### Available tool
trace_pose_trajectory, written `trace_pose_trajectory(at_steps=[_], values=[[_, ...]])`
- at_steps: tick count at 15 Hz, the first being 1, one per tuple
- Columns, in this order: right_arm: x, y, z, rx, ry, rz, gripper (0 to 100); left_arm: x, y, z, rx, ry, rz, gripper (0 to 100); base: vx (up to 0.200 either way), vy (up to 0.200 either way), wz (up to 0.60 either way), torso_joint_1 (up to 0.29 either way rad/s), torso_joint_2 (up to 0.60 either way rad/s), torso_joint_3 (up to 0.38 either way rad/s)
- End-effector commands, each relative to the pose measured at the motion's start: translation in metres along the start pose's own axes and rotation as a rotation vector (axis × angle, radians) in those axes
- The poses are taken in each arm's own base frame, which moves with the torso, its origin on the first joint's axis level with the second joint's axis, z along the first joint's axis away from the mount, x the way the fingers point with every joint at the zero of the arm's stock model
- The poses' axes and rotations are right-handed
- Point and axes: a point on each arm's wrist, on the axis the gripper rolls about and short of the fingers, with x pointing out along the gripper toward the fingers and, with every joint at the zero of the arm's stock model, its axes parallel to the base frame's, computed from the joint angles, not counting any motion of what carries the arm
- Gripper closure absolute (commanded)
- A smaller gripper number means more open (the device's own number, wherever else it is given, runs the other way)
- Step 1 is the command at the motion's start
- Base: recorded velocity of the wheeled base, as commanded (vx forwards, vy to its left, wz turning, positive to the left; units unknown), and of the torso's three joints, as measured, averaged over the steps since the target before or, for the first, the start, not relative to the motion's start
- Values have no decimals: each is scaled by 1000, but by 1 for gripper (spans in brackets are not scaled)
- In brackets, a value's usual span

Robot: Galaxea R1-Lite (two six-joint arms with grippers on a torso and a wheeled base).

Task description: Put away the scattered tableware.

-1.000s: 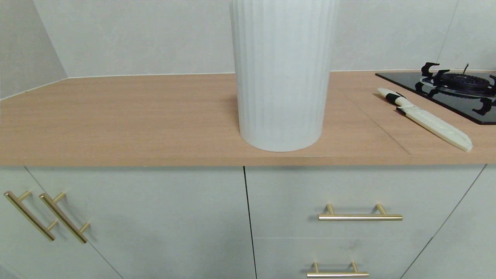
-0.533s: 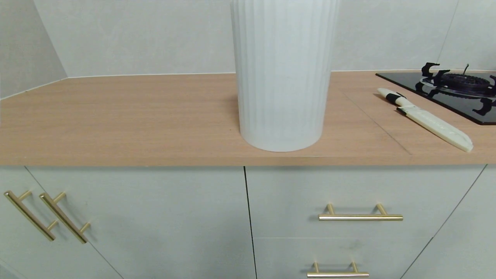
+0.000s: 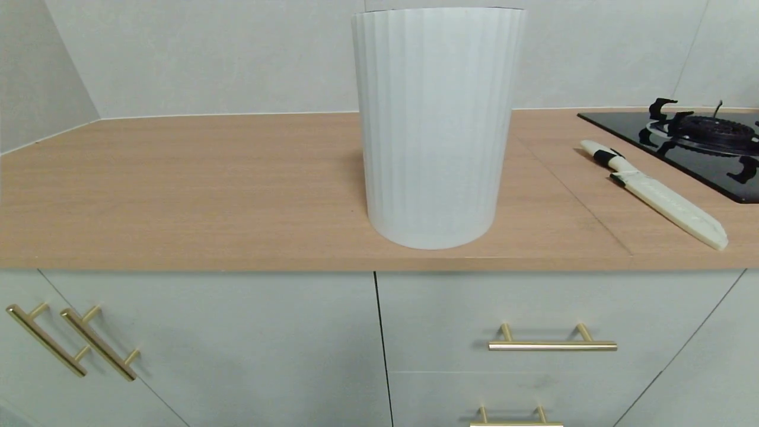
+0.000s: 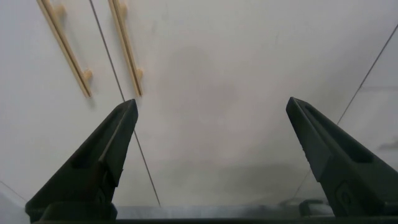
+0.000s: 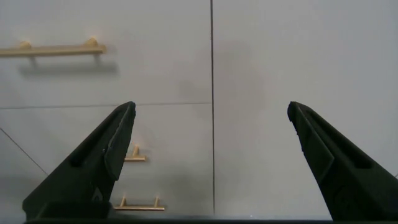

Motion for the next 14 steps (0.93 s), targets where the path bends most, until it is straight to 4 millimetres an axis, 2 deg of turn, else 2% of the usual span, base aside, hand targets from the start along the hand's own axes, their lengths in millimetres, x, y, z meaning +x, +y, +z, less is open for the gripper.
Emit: trace_pose_trajectory(at_steps=[1,14], values=[[0,0,0,0,1,2,0,0,0,0,0,-1,1,0,0,0,0,134,-413,-310],[0,0,0,0,1,2,0,0,0,0,0,1,1,0,0,0,0,177,-487,-291]])
